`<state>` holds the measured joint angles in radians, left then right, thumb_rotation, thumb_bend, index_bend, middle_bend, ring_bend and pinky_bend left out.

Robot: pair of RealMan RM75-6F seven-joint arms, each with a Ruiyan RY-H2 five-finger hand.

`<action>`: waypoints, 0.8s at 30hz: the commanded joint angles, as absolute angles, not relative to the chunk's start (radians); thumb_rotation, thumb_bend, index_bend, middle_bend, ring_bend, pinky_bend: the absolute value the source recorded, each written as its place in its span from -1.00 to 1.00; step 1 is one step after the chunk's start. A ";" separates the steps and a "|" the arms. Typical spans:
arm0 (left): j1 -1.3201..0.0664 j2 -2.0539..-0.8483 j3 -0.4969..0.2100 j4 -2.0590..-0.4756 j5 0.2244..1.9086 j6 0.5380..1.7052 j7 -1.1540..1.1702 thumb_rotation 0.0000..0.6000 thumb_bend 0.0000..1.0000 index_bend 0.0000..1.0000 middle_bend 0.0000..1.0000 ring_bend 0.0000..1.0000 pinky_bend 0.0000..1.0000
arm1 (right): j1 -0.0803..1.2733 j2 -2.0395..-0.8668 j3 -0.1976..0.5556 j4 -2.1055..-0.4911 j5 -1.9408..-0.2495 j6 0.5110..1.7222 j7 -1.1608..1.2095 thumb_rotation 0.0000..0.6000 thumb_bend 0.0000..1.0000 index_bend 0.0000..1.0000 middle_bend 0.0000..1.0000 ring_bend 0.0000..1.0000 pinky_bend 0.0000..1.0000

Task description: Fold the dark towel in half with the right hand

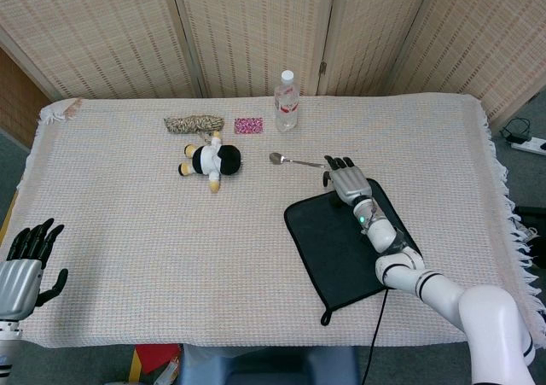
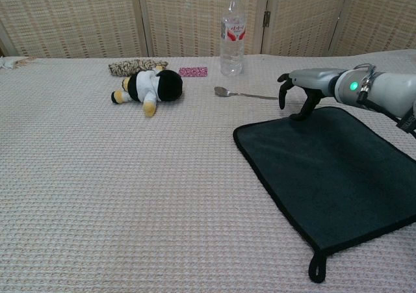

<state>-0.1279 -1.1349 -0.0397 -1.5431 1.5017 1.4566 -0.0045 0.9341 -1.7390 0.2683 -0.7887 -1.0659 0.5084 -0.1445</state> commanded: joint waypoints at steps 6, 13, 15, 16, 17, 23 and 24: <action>-0.132 -1.138 -0.042 -1.538 1.494 1.447 -0.004 1.00 0.03 -1.00 -1.00 -1.00 -1.00 | 0.952 -1.770 0.249 -0.728 -1.036 0.468 -0.161 1.00 -0.12 -0.14 -0.93 -1.00 -1.00; -0.135 -1.140 -0.045 -1.533 1.486 1.439 -0.004 1.00 0.03 -1.00 -1.00 -1.00 -1.00 | 0.956 -1.779 0.239 -0.715 -1.049 0.475 -0.151 1.00 -0.11 0.02 -0.85 -0.98 -1.00; -0.136 -1.141 -0.045 -1.531 1.485 1.437 -0.006 1.00 0.03 -1.00 -1.00 -1.00 -1.00 | 0.954 -1.778 0.240 -0.719 -1.058 0.490 -0.143 1.00 -0.10 0.10 -0.79 -0.95 -1.00; -0.137 -1.141 -0.045 -1.530 1.485 1.436 -0.007 1.00 0.03 -1.00 -1.00 -1.00 -1.00 | 0.953 -1.777 0.240 -0.720 -1.061 0.495 -0.140 1.00 -0.10 0.16 -0.75 -0.92 -1.00; -0.137 -1.142 -0.046 -1.529 1.485 1.436 -0.008 1.00 0.03 -1.00 -1.00 -1.00 -1.00 | 0.952 -1.775 0.240 -0.722 -1.064 0.499 -0.136 1.00 -0.10 0.18 -0.73 -0.92 -1.00; -0.136 -1.142 -0.045 -1.530 1.490 1.441 -0.009 1.00 0.03 -1.00 -1.00 -1.00 -1.00 | 0.934 -1.752 0.232 -0.759 -1.085 0.529 -0.118 1.00 -0.08 0.32 -0.65 -0.88 -1.00; -0.135 -1.141 -0.045 -1.530 1.492 1.443 -0.009 1.00 0.03 -1.00 -1.00 -1.00 -1.00 | 0.925 -1.740 0.227 -0.781 -1.095 0.543 -0.115 1.00 -0.08 0.32 -0.65 -0.88 -1.00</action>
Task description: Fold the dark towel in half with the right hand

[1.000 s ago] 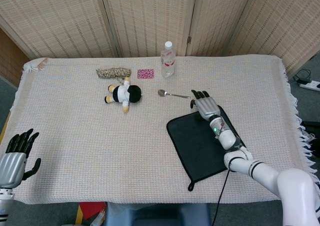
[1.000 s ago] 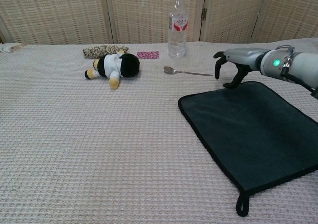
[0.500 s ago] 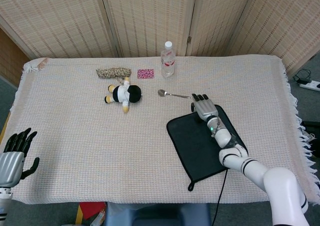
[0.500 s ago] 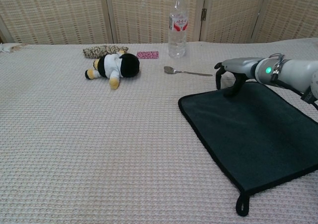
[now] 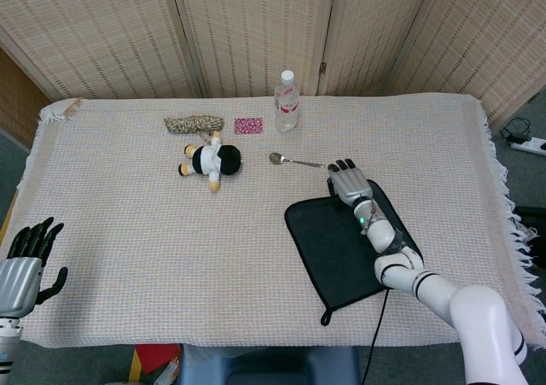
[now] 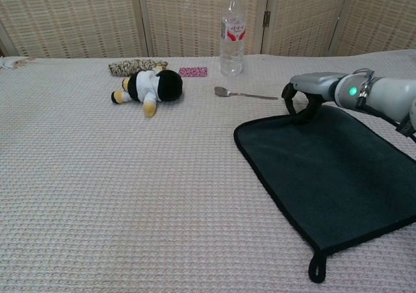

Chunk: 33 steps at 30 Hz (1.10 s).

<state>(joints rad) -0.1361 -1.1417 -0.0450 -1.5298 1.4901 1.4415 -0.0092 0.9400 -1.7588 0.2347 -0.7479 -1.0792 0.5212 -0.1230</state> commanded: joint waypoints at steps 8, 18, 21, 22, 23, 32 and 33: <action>-0.133 -1.140 -0.043 -1.537 1.500 1.452 -0.008 1.00 0.03 -1.00 -1.00 -1.00 -1.00 | 0.815 -1.580 0.146 -1.038 -1.180 0.671 -0.139 1.00 -0.08 0.35 -0.62 -0.87 -1.00; -0.134 -1.148 -0.031 -1.547 1.517 1.451 0.014 1.00 0.03 -1.00 -1.00 -1.00 -1.00 | 0.672 -1.397 0.018 -1.311 -1.294 0.829 -0.179 1.00 -0.08 0.37 -0.60 -0.86 -1.00; -0.134 -1.149 -0.029 -1.548 1.521 1.453 0.017 1.00 0.03 -1.00 -1.00 -1.00 -1.00 | 0.639 -1.369 -0.014 -1.351 -1.326 0.858 -0.169 1.00 -0.08 0.37 -0.59 -0.86 -1.00; -0.133 -1.149 -0.029 -1.549 1.522 1.454 0.018 1.00 0.03 -1.00 -1.00 -1.00 -1.00 | 0.630 -1.363 -0.024 -1.359 -1.338 0.866 -0.166 1.00 -0.08 0.37 -0.59 -0.86 -1.00; -0.133 -1.149 -0.028 -1.549 1.524 1.454 0.018 1.00 0.03 -1.00 -1.00 -1.00 -1.00 | 0.618 -1.356 -0.037 -1.367 -1.352 0.877 -0.161 1.00 -0.08 0.37 -0.59 -0.86 -1.00; -0.132 -1.148 -0.023 -1.555 1.533 1.458 0.021 1.00 0.03 -1.00 -1.00 -1.00 -1.00 | 0.560 -1.333 -0.099 -1.396 -1.432 0.926 -0.145 1.00 -0.08 0.38 -0.58 -0.86 -1.00; -0.132 -1.148 -0.023 -1.556 1.533 1.458 0.021 1.00 0.03 -1.00 -1.00 -1.00 -1.00 | 0.556 -1.332 -0.101 -1.398 -1.437 0.930 -0.144 1.00 -0.08 0.38 -0.58 -0.86 -1.00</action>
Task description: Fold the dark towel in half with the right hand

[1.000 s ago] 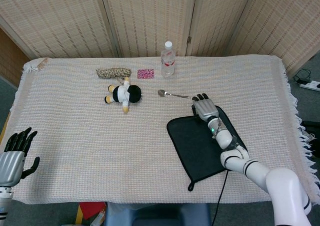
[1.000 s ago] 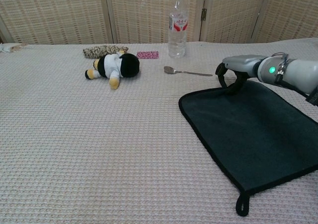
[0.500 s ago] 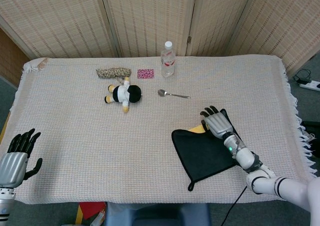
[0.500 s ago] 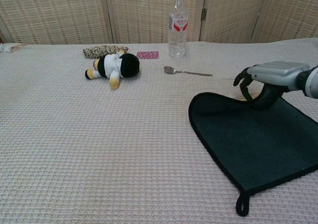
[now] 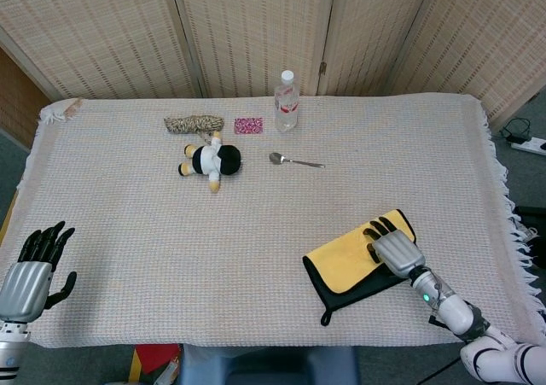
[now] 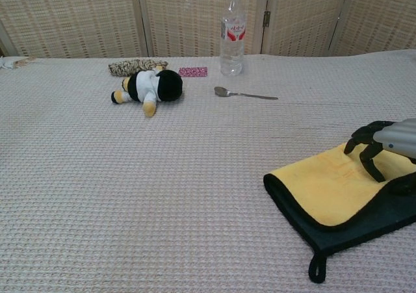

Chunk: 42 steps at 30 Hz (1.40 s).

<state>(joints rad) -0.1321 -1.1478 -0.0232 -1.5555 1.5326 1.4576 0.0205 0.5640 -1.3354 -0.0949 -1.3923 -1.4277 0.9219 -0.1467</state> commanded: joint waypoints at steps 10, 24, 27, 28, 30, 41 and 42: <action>-0.132 -1.148 -0.022 -1.560 1.534 1.457 0.024 1.00 0.03 -1.00 -1.00 -1.00 -1.00 | 0.526 -1.309 -0.129 -1.436 -1.475 0.942 -0.183 1.00 -0.08 0.39 -0.57 -0.86 -1.00; -0.128 -1.141 -0.022 -1.565 1.533 1.462 0.015 1.00 0.03 -1.00 -1.00 -1.00 -1.00 | 0.515 -1.325 -0.124 -1.451 -1.496 0.934 -0.192 1.00 -0.08 0.39 -0.57 -0.85 -1.00; -0.128 -1.140 -0.022 -1.565 1.532 1.462 0.014 1.00 0.03 -1.00 -1.00 -1.00 -1.00 | 0.513 -1.323 -0.125 -1.454 -1.502 0.935 -0.192 1.00 -0.08 0.39 -0.58 -0.85 -1.00; -0.128 -1.140 -0.022 -1.566 1.532 1.461 0.015 1.00 0.03 -1.00 -1.00 -1.00 -1.00 | 0.512 -1.320 -0.126 -1.456 -1.503 0.934 -0.194 1.00 -0.08 0.38 -0.59 -0.86 -1.00; -0.128 -1.140 -0.022 -1.566 1.532 1.461 0.016 1.00 0.03 -1.00 -1.00 -1.00 -1.00 | 0.515 -1.301 -0.130 -1.469 -1.486 0.910 -0.211 1.00 -0.08 0.23 -0.69 -0.90 -1.00; -0.131 -1.147 -0.023 -1.561 1.526 1.453 0.026 1.00 0.03 -1.00 -1.00 -1.00 -1.00 | 0.500 -1.190 -0.121 -1.588 -1.383 0.887 -0.315 1.00 -0.08 -1.00 -1.00 -1.00 -1.00; -0.131 -1.147 -0.023 -1.562 1.526 1.453 0.027 1.00 0.03 -1.00 -1.00 -1.00 -1.00 | 0.495 -1.180 -0.122 -1.599 -1.387 0.895 -0.310 1.00 -0.08 -1.00 -1.00 -1.00 -1.00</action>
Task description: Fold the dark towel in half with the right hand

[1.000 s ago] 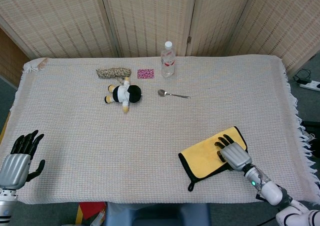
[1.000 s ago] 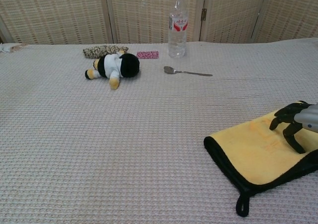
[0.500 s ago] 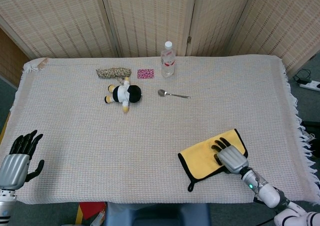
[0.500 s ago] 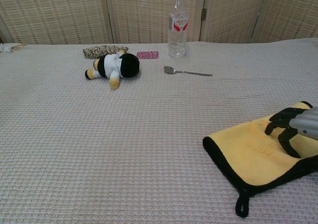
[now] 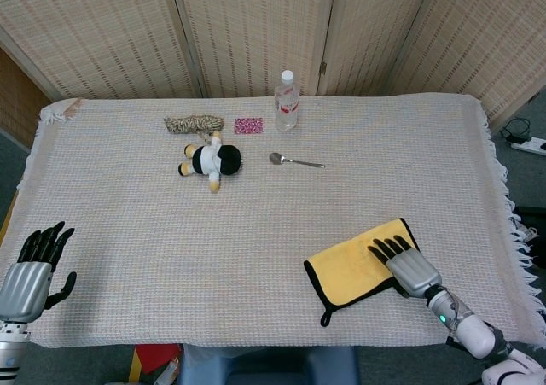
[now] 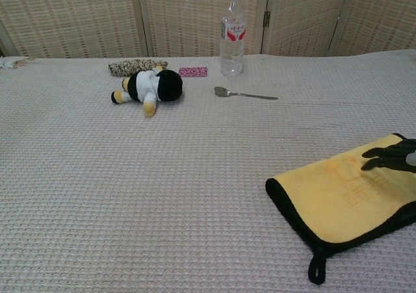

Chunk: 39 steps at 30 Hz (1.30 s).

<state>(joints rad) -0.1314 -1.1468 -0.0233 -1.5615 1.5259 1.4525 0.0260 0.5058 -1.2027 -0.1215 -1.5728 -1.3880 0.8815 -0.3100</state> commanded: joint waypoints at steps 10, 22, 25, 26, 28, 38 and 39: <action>-0.135 -1.150 -0.026 -1.559 1.525 1.449 0.025 1.00 0.03 -1.00 -1.00 -1.00 -1.00 | 0.434 -1.131 -0.125 -1.652 -1.527 1.042 -0.124 1.00 -0.08 -1.00 -1.00 -1.00 -1.00; -0.133 -1.144 -0.024 -1.560 1.535 1.458 0.012 1.00 0.03 -1.00 -1.00 -1.00 -1.00 | 0.502 -1.226 -0.117 -1.586 -1.433 0.830 -0.208 1.00 -0.08 -0.93 -1.00 -1.00 -1.00; -0.132 -1.142 -0.024 -1.561 1.535 1.461 0.009 1.00 0.03 -1.00 -1.00 -1.00 -1.00 | 0.503 -1.225 -0.119 -1.579 -1.397 0.807 -0.236 1.00 -0.08 -0.93 -1.00 -1.00 -1.00; -0.132 -1.142 -0.024 -1.561 1.535 1.461 0.009 1.00 0.03 -1.00 -1.00 -1.00 -1.00 | 0.502 -1.221 -0.121 -1.579 -1.387 0.804 -0.242 1.00 -0.08 -0.93 -1.00 -1.00 -1.00; -0.132 -1.142 -0.024 -1.560 1.534 1.460 0.010 1.00 0.03 -1.00 -1.00 -1.00 -1.00 | 0.495 -1.209 -0.125 -1.584 -1.373 0.806 -0.249 1.00 -0.08 -0.92 -1.00 -1.00 -1.00; -0.139 -1.154 -0.023 -1.554 1.525 1.440 0.027 1.00 0.03 -1.00 -1.00 -1.00 -1.00 | 0.440 -1.160 -0.144 -1.572 -1.389 0.876 -0.206 1.00 -0.08 -0.92 -1.00 -1.00 -1.00; -0.140 -1.155 -0.023 -1.553 1.524 1.439 0.029 1.00 0.03 -1.00 -1.00 -1.00 -1.00 | 0.435 -1.157 -0.147 -1.568 -1.392 0.878 -0.203 1.00 -0.08 -0.91 -1.00 -1.00 -1.00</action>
